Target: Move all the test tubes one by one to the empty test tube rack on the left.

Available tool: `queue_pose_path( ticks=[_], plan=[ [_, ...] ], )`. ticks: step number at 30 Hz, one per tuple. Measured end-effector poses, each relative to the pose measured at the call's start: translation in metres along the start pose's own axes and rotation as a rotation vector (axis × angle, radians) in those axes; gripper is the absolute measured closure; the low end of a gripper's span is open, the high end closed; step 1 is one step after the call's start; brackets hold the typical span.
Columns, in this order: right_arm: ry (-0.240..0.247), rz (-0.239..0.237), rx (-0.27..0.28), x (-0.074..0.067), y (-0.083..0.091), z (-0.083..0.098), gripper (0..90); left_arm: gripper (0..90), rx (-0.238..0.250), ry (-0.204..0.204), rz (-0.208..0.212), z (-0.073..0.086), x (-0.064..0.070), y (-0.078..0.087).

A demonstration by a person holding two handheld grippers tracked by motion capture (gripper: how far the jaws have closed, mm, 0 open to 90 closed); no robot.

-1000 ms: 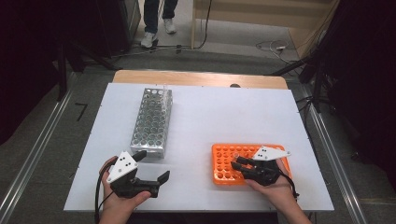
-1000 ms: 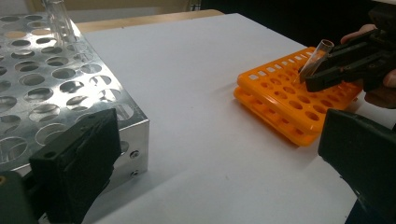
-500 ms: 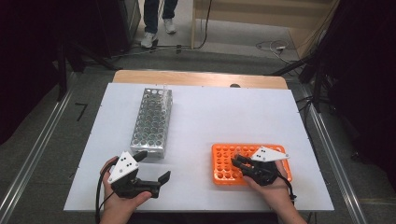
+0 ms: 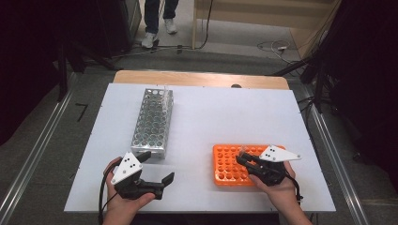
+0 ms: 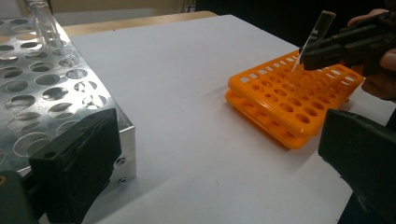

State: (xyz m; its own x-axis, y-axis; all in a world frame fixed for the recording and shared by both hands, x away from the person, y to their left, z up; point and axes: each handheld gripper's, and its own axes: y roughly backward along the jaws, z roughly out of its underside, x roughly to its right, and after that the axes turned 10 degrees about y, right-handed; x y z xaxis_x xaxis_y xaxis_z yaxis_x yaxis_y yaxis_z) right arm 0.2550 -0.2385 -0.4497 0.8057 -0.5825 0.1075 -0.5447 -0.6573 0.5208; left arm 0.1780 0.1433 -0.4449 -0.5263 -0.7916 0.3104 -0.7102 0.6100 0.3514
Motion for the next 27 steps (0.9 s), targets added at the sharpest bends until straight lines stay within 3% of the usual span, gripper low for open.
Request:
queue_pose_path(
  ticks=[12,21,27],
  plan=[
    [0.049,-0.054,0.043,-0.018,0.006,-0.016,74.4,0.0,0.004,-0.021,0.049,-0.008,0.017,-0.01],
    [0.101,-0.134,0.037,-0.045,-0.004,-0.025,74.4,4.0,-0.004,-0.051,0.138,-0.013,0.037,-0.023],
    [0.129,-0.18,0.03,-0.06,-0.009,-0.028,74.4,12.8,-0.017,-0.062,0.214,-0.014,0.05,-0.031]
  ],
)
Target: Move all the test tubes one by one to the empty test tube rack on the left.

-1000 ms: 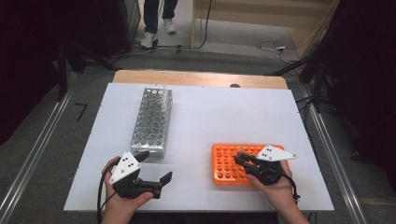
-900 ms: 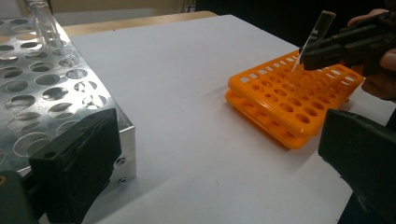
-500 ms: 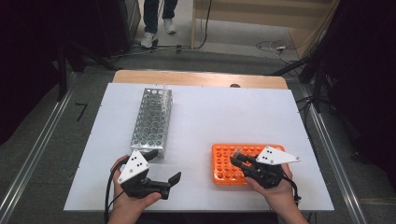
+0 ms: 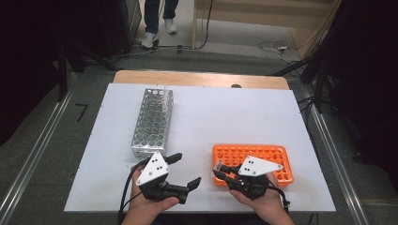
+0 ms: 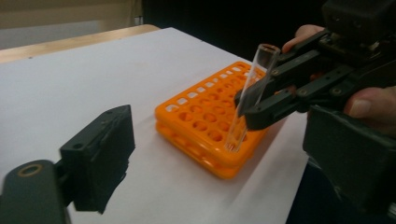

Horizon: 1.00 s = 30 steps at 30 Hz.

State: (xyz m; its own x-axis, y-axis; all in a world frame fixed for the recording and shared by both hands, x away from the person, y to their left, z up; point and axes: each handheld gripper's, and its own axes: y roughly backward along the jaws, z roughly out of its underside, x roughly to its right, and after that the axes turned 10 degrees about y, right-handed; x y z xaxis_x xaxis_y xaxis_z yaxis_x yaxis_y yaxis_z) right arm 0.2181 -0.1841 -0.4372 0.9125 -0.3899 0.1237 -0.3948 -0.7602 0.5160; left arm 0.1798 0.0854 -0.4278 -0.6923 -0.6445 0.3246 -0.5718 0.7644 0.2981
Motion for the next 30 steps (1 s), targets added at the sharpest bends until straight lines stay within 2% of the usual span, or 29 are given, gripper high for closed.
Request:
queue_pose_path(
  ticks=[7,13,20,26,28,30],
  plan=[
    [0.03,-0.054,-0.008,-0.014,-0.008,-0.004,74.4,36.0,0.004,-0.017,0.083,0.002,0.011,-0.01],
    [0.044,-0.085,-0.006,-0.022,-0.011,-0.007,74.4,54.5,-0.008,-0.024,0.091,0.003,0.015,-0.017],
    [0.063,-0.114,0.001,-0.026,-0.012,-0.008,74.4,71.5,-0.014,-0.046,0.106,0.005,0.019,-0.02],
    [0.048,-0.121,0.007,-0.025,-0.011,-0.008,74.3,75.7,-0.003,-0.064,0.075,0.004,0.019,-0.018],
    [0.04,-0.13,0.016,-0.024,-0.011,-0.008,73.9,76.3,0.003,-0.055,0.086,0.003,0.018,-0.017],
    [0.052,-0.127,0.027,-0.024,-0.009,-0.008,69.3,76.3,0.006,-0.054,0.081,0.001,0.017,-0.017]
  ],
)
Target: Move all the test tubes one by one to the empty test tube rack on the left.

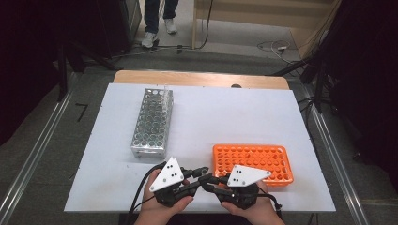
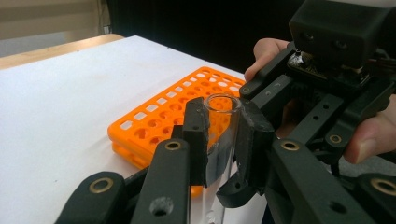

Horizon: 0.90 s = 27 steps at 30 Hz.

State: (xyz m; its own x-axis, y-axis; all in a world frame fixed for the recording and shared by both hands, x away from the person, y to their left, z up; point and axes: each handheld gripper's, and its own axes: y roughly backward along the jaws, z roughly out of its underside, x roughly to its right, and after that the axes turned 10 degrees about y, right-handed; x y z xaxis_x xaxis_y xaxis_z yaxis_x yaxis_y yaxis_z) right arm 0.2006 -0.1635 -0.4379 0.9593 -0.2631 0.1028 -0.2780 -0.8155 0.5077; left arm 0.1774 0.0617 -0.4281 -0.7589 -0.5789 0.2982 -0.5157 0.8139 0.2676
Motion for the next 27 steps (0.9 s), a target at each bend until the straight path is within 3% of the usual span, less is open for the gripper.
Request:
queue_pose_path(
  ticks=[2,5,9,15,19,27],
  plan=[
    [0.001,-0.03,0.015,0.001,0.001,0.0,58.0,76.4,0.0,-0.005,-0.001,-0.002,-0.001,0.001],
    [0.002,-0.03,0.034,0.002,0.006,-0.001,42.9,76.4,0.004,-0.001,-0.007,-0.003,-0.004,0.002],
    [-0.026,-0.008,0.05,0.009,0.014,0.001,27.3,76.4,0.011,-0.004,-0.028,-0.009,-0.011,0.005],
    [-0.074,0.063,0.056,0.024,0.03,0.01,6.8,76.5,0.028,-0.005,-0.067,-0.021,-0.025,0.009],
    [-0.099,0.077,0.068,0.035,0.042,0.017,0.0,76.4,0.039,0.004,-0.087,-0.03,-0.036,0.012],
    [-0.131,0.13,0.094,0.053,0.066,0.031,0.0,76.5,0.068,0.012,-0.136,-0.045,-0.057,0.017]
  ],
)
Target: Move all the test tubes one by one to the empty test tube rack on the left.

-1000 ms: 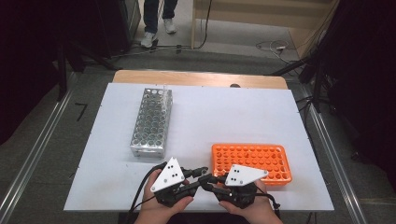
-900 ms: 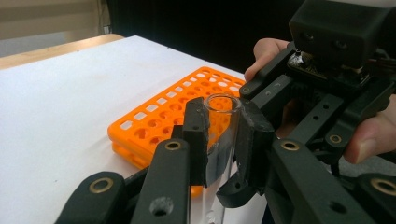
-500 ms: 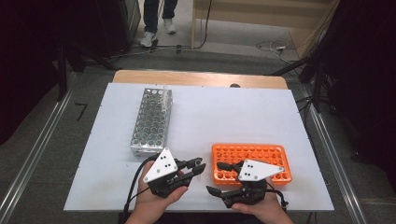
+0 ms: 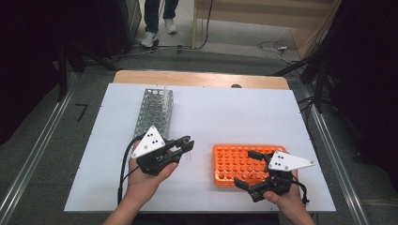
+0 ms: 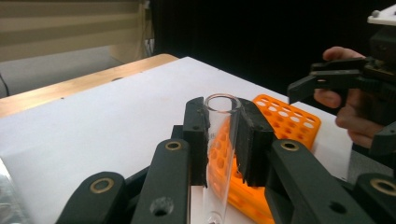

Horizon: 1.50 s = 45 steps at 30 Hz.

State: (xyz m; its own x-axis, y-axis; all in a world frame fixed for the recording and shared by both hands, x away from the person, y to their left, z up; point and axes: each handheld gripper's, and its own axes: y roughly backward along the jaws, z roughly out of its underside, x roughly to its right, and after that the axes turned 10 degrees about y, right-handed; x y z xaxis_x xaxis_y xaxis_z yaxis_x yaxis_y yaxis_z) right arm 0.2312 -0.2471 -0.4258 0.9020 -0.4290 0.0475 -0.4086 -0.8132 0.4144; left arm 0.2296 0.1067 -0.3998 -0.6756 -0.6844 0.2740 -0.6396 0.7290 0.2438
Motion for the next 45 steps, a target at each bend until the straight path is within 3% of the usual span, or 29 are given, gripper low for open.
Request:
queue_pose_path(
  ticks=[8,19,30,38,41,45],
  plan=[
    [-0.034,0.078,0.016,0.021,0.021,0.009,0.0,76.5,0.017,0.003,-0.054,-0.012,-0.022,0.001],
    [-0.056,0.158,0.009,0.041,0.036,0.021,0.0,76.5,0.037,0.014,-0.13,-0.024,-0.053,-0.002],
    [-0.082,0.191,0.006,0.051,0.045,0.029,0.0,76.5,0.074,0.042,-0.226,-0.04,-0.089,-0.011],
    [-0.086,0.203,0.006,0.055,0.047,0.031,0.0,76.5,0.1,0.078,-0.316,-0.037,-0.118,-0.028],
    [-0.091,0.205,0.007,0.056,0.048,0.032,0.0,76.5,0.111,0.077,-0.343,-0.035,-0.125,-0.035],
    [-0.092,0.207,0.006,0.056,0.048,0.033,0.0,76.5,0.09,0.066,-0.378,-0.031,-0.13,-0.044]
  ],
)
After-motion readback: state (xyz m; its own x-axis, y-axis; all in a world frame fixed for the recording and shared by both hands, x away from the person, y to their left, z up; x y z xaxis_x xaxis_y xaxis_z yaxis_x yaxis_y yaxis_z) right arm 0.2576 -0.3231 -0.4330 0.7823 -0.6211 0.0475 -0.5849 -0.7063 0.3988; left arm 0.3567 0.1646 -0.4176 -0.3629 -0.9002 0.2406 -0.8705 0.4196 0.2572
